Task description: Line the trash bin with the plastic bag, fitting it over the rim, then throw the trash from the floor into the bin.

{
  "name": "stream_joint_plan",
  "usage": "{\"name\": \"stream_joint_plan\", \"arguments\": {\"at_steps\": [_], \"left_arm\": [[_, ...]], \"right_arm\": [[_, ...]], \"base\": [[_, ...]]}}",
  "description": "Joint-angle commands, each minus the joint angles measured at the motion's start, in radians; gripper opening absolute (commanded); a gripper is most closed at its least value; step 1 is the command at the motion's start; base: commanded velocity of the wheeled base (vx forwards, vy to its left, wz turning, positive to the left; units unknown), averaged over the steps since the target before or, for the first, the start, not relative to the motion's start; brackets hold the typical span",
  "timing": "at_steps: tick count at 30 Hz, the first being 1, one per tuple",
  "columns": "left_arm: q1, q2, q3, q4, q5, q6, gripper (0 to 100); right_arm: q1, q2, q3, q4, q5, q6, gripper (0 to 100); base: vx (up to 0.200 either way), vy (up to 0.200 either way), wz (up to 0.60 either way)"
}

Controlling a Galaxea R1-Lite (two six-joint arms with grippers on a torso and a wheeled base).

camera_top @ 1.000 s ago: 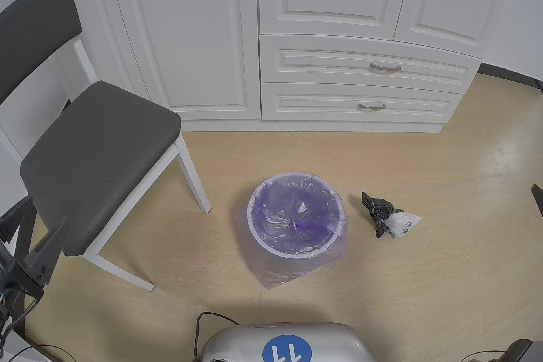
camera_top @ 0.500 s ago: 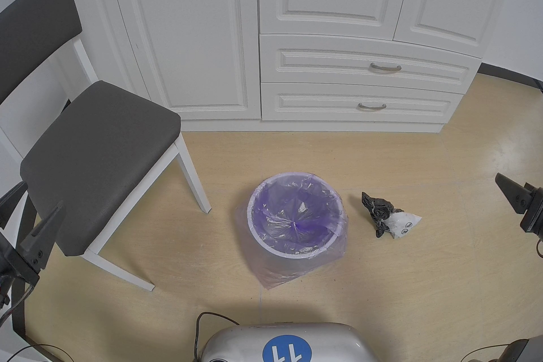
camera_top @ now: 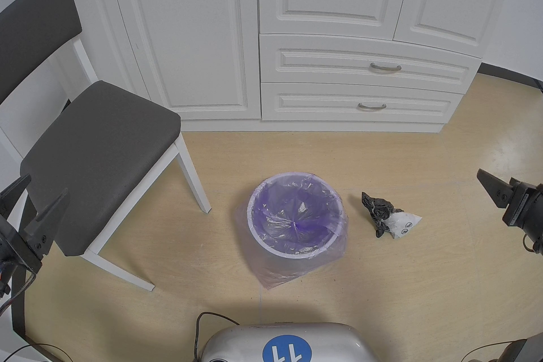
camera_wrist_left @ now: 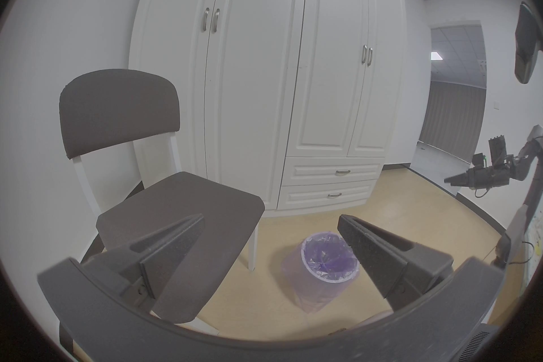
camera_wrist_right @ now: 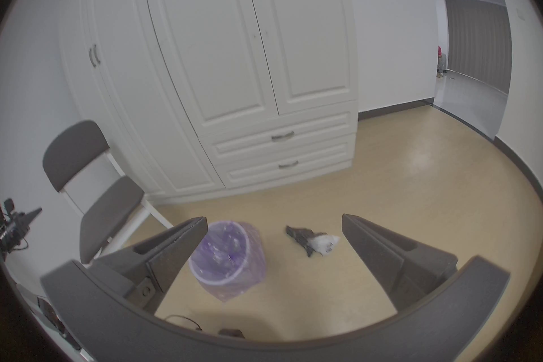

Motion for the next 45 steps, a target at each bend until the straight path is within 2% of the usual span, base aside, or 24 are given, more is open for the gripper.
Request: {"name": "stream_joint_plan", "arguments": {"at_steps": [1, 4, 6, 8, 10, 16, 23, 26, 28, 29, 30, 31, 32, 33, 34, 35, 36, 37, 38, 40, 41, 45], "left_arm": [[0.007, 0.055, 0.014, -0.004, 0.001, -0.006, 100], [0.017, 0.046, 0.008, -0.005, 0.004, -0.021, 100], [0.023, 0.026, 0.012, -0.004, 0.004, -0.015, 100], [0.023, 0.011, 0.014, 0.005, 0.004, -0.012, 100], [0.023, 0.005, 0.008, 0.005, 0.004, -0.012, 100], [0.023, 0.009, 0.017, 0.013, 0.004, -0.015, 100], [0.023, 0.043, 0.060, 0.008, 0.008, -0.015, 100], [0.021, 0.032, 0.061, 0.011, 0.012, -0.021, 100], [0.029, 0.022, 0.069, 0.007, 0.015, -0.027, 100], [0.040, 0.016, 0.074, 0.010, 0.015, -0.030, 100], [0.086, 0.014, 0.086, 0.010, 0.014, -0.038, 100], [0.098, 0.016, 0.087, 0.010, 0.014, -0.039, 100], [0.138, 0.023, 0.075, 0.008, 0.006, -0.046, 100], [0.148, 0.037, 0.043, -0.001, 0.008, -0.052, 100], [0.150, 0.055, 0.006, -0.002, 0.012, -0.042, 100], [0.148, 0.057, 0.000, -0.002, 0.014, -0.041, 100], [0.144, 0.072, -0.060, -0.004, 0.018, -0.019, 100], [0.142, 0.072, -0.063, -0.004, 0.018, -0.016, 100], [0.124, 0.062, -0.057, 0.002, 0.034, 0.000, 100], [0.116, 0.057, -0.025, 0.004, 0.060, 0.008, 100], [0.116, 0.072, 0.015, -0.004, 0.090, -0.001, 100], [0.130, 0.138, 0.009, -0.007, 0.087, 0.000, 100]], "right_arm": [[0.031, 0.118, 0.039, -0.133, 0.044, -0.012, 100], [0.054, 0.144, 0.030, -0.192, 0.085, -0.076, 100], [0.076, 0.150, 0.030, -0.206, 0.088, -0.102, 100], [0.106, 0.154, 0.035, -0.211, 0.087, -0.101, 100], [0.177, 0.164, 0.042, -0.211, 0.083, -0.090, 100], [0.191, 0.255, 0.036, -0.223, 0.087, -0.065, 100], [0.194, 0.273, 0.062, -0.317, 0.091, -0.073, 100], [0.197, 0.275, 0.068, -0.317, 0.114, -0.061, 100], [0.198, 0.299, 0.116, -0.321, 0.171, -0.044, 100], [0.198, 0.315, 0.130, -0.324, 0.180, -0.024, 100], [0.194, 0.361, 0.150, -0.343, 0.191, 0.060, 100], [0.192, 0.368, 0.153, -0.350, 0.194, 0.080, 100], [0.188, 0.387, 0.166, -0.381, 0.205, 0.156, 100], [0.157, 0.402, 0.153, -0.393, 0.235, 0.160, 100], [0.094, 0.416, 0.131, -0.403, 0.274, 0.130, 100], [0.083, 0.419, 0.128, -0.403, 0.281, 0.123, 100], [-0.010, 0.450, 0.119, -0.404, 0.346, 0.013, 100], [-0.015, 0.453, 0.117, -0.406, 0.350, 0.001, 100], [-0.042, 0.470, 0.123, -0.412, 0.363, -0.079, 100], [-0.049, 0.488, 0.142, -0.418, 0.361, -0.082, 100], [-0.081, 0.574, 0.096, -0.438, 0.363, -0.030, 100], [-0.122, 0.729, -0.015, -0.447, 0.315, -0.025, 100]], "base": [[0.000, 0.000, 0.00], [0.000, 0.000, 0.00], [0.000, 0.000, 0.00], [0.000, 0.000, 0.00], [0.000, 0.000, 0.00], [0.000, 0.000, 0.00], [0.000, 0.000, 0.00], [0.000, 0.000, 0.00], [0.000, 0.000, 0.00], [0.000, 0.000, 0.00], [0.000, 0.000, 0.00], [0.000, 0.000, 0.00], [0.000, 0.000, 0.00], [0.000, 0.000, 0.00], [0.000, 0.000, 0.00], [0.000, 0.000, 0.00], [0.000, 0.000, 0.00], [0.000, 0.000, 0.00], [0.000, 0.000, 0.00], [0.000, 0.000, 0.00], [0.000, 0.000, 0.00], [0.000, 0.000, 0.00]]}}
